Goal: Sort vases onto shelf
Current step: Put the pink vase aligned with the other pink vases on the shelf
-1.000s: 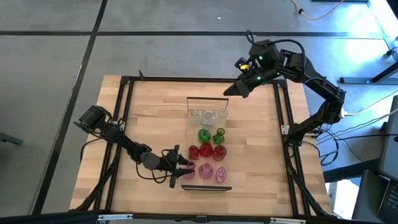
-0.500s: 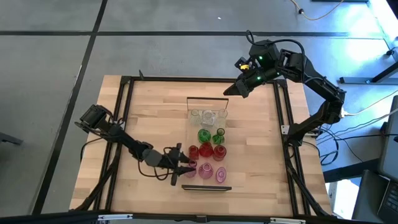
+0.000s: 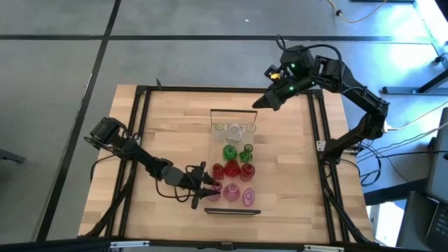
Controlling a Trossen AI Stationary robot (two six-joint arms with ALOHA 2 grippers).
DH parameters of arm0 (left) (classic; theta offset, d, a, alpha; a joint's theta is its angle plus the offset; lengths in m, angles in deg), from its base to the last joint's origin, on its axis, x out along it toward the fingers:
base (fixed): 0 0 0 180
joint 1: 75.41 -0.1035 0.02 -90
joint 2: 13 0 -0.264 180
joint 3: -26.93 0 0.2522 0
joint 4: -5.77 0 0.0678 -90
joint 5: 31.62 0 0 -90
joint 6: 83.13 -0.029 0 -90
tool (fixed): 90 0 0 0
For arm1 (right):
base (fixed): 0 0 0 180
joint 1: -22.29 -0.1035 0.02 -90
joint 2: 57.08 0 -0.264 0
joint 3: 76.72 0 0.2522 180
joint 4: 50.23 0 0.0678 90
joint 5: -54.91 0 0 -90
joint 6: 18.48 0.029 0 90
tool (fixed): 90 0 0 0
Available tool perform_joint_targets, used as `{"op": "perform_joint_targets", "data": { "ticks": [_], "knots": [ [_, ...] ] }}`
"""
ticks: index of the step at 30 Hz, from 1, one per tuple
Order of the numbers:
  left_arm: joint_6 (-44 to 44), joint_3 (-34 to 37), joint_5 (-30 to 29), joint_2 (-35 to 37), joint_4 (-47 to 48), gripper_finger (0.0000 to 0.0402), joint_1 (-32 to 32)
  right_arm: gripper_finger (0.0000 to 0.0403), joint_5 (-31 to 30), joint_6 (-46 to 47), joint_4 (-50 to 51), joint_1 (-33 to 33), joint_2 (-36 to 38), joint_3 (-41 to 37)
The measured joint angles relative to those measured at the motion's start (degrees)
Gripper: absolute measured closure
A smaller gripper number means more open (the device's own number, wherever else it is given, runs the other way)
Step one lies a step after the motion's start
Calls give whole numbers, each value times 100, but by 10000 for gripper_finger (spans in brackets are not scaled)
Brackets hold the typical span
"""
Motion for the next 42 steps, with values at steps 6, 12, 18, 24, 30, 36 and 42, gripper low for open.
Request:
{"op": "perform_joint_targets", "data": {
  "ticks": [6, 12, 18, 24, 30, 36, 42],
  "knots": [
    [-143, 2, -258, -4, -121, 242, -12, 295, 0, 22, 14, 0, 0, 0],
    [-145, -130, -65, -4, -135, 193, -50, 295, 0, 28, 9, 0, 0, 0],
    [-156, -173, 26, -4, -115, 164, -56, 295, -2, 10, 9, 0, 0, 0],
    [-141, -173, 25, -4, -114, 167, -56, 295, -1, -5, 9, 0, 0, 0],
    [-87, -173, 49, -4, -115, 169, -48, 295, 11, -101, 9, -1, 0, 0],
    [27, -173, 52, -4, -115, 170, 43, 295, 11, -153, 9, 0, 0, 0],
    [28, -173, 63, -4, -224, 170, 146, 295, 14, -160, 9, 0, 0, 0]
  ]
}}
